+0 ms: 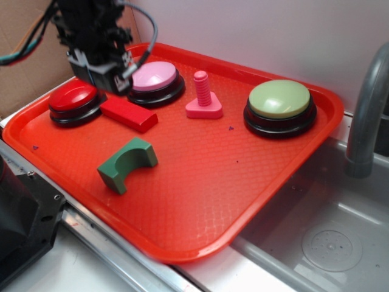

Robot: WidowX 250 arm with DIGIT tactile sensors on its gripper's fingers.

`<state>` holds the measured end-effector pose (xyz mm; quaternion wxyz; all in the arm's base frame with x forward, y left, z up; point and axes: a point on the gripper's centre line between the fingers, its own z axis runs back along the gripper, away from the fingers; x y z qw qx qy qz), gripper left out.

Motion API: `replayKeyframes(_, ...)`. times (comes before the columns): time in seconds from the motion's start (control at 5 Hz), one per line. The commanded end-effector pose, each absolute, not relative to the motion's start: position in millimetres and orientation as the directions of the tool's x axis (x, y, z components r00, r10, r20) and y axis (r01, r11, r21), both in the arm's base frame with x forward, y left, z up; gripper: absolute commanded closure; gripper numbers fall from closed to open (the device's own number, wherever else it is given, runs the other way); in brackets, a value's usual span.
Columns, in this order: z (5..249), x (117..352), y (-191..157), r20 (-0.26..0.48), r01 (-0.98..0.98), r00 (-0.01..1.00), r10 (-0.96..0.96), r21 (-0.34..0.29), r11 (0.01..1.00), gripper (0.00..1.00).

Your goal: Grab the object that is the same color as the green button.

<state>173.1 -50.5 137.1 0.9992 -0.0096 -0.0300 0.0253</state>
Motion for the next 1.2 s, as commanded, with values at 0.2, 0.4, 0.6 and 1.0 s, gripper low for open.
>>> replayKeyframes(0.2,68,170,-34,0.037,0.032,0.999,-0.030,-0.068,0.997,0.00)
replayKeyframes(0.4,41,164,-35,0.030,0.035,0.999,-0.034,-0.044,0.998,0.00)
replayKeyframes(0.6,27,163,-38,0.015,0.043,0.999,-0.043,-0.036,0.998,0.00)
replayKeyframes(1.0,20,164,-46,0.022,0.054,0.998,-0.053,-0.028,0.998,1.00)
